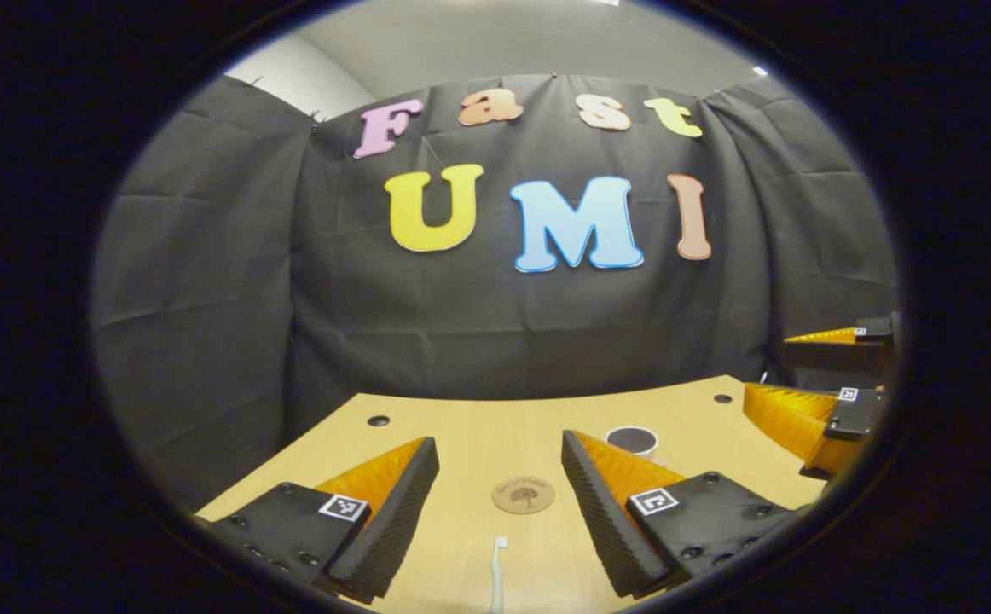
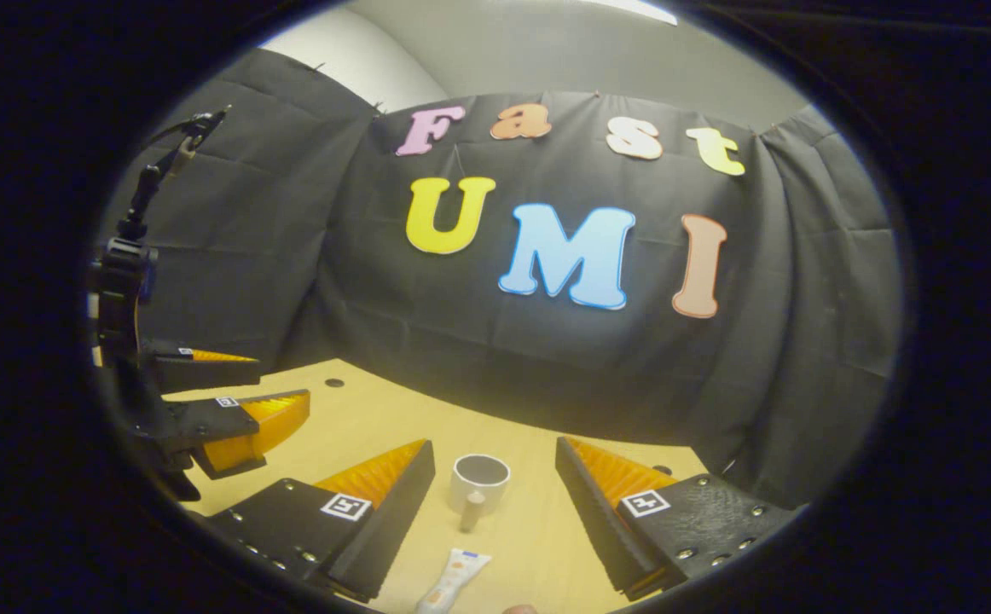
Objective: Put the toothbrush and toothpaste on the desktop into the cup, then pick up the cup and place it on the coaster on the desktop.
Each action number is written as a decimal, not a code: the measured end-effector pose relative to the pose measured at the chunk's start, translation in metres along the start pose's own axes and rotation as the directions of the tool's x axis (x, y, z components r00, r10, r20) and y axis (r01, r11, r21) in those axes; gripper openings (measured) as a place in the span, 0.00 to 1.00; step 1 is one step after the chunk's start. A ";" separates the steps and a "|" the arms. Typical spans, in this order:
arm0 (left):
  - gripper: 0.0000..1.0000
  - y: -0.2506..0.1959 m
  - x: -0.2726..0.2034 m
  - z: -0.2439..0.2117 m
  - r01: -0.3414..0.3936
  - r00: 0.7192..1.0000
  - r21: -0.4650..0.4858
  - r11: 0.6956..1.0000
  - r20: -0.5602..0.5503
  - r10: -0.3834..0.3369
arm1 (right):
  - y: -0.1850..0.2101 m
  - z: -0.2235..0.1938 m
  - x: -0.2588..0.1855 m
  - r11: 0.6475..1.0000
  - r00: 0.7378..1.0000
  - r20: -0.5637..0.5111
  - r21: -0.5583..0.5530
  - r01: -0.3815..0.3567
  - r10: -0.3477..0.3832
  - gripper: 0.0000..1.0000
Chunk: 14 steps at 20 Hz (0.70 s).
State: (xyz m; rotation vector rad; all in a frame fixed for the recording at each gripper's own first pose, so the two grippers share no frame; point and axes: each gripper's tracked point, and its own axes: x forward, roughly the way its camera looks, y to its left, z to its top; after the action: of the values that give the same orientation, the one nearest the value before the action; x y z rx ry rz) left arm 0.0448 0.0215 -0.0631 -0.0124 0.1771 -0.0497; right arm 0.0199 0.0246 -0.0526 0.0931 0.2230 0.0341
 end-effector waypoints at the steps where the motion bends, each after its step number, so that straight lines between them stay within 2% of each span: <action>1: 0.95 -0.004 0.005 -0.007 0.015 1.000 0.003 1.000 -0.024 -0.015 | -0.001 -0.007 0.002 1.000 1.000 -0.028 0.005 0.004 -0.004 0.91; 2: 0.98 -0.010 0.008 -0.015 0.034 0.998 0.006 0.999 -0.048 -0.034 | -0.002 -0.015 0.004 1.000 0.999 -0.050 0.004 0.013 -0.013 0.91; 4: 0.93 -0.015 0.015 -0.029 0.061 0.993 0.028 0.998 -0.099 -0.058 | -0.005 -0.028 0.008 1.000 0.995 -0.095 0.008 0.023 -0.022 0.91; 8: 0.96 -0.021 0.025 -0.063 0.094 0.973 0.015 0.995 -0.211 -0.089 | 0.002 -0.062 0.016 0.999 0.977 -0.214 0.052 0.008 0.003 0.91; 12: 0.96 -0.019 0.031 -0.097 0.093 0.942 0.011 0.996 -0.324 -0.085 | 0.006 -0.089 0.023 0.987 0.945 -0.324 0.157 0.013 0.039 0.91; 14: 0.96 -0.017 0.034 -0.114 0.091 0.918 0.014 0.996 -0.389 -0.078 | 0.008 -0.108 0.027 0.979 0.915 -0.400 0.203 0.029 0.056 0.91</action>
State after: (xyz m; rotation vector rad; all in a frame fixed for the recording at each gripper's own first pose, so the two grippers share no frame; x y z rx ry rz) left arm 0.0576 0.0017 -0.1813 0.0220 0.5747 -0.1420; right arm 0.0221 0.0432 -0.1630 0.2949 0.6416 0.0441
